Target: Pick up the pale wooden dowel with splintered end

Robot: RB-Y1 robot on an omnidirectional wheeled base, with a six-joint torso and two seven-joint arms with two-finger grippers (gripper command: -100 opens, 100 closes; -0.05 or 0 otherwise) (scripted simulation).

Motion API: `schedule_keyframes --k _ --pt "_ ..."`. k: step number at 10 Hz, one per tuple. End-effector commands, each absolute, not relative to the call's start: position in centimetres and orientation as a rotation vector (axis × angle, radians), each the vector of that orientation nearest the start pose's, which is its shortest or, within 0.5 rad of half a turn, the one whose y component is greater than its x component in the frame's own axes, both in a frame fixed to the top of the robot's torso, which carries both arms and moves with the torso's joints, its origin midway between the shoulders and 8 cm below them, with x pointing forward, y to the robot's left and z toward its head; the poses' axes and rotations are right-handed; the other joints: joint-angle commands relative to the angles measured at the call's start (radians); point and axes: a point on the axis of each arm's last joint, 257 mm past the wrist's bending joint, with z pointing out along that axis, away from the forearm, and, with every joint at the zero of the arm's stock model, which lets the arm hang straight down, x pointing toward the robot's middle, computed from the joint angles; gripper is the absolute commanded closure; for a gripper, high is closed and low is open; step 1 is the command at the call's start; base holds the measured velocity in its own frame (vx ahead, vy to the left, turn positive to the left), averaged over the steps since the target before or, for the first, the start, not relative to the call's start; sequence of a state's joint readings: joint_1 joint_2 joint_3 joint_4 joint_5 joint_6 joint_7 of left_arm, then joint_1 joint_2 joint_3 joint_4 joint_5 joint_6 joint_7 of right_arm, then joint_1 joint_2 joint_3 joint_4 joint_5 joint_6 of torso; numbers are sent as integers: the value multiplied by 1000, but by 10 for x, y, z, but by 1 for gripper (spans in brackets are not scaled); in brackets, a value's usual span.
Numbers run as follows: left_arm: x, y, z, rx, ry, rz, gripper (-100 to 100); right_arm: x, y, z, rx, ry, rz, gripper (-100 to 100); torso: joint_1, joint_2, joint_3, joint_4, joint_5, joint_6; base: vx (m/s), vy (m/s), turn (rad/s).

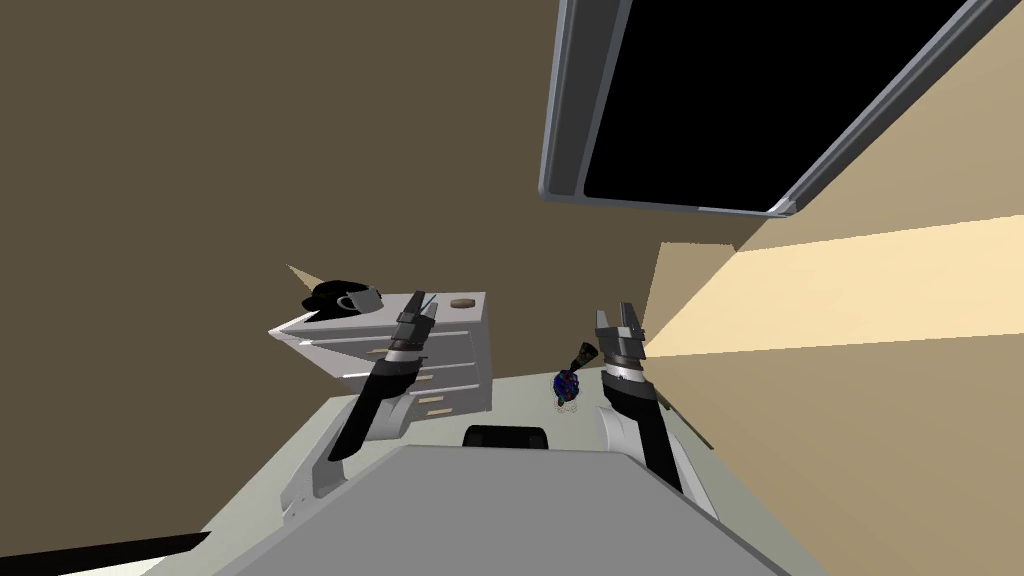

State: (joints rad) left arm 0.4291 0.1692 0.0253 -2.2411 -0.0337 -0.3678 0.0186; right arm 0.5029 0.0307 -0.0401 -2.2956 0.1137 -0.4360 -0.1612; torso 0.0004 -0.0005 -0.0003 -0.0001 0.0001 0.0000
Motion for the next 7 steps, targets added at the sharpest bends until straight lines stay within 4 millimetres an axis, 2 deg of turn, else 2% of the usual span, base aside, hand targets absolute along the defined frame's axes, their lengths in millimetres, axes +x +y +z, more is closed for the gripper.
schedule_keyframes --k 1,6,7 --pt "384 272 2 -617 849 -1248 -100 351 -286 18 714 641 1321 0 0 0 0 0 0 0 0 0 0" --pt "406 284 6 -658 899 -1236 -100 351 -286 18 714 641 1321 0 -1 1 0 0 0 0 -2 -6 -2" --pt "409 285 2 -675 913 -1227 -100 351 -286 18 714 641 1321 0 -1 1 0 0 0 0 -5 -11 -3"
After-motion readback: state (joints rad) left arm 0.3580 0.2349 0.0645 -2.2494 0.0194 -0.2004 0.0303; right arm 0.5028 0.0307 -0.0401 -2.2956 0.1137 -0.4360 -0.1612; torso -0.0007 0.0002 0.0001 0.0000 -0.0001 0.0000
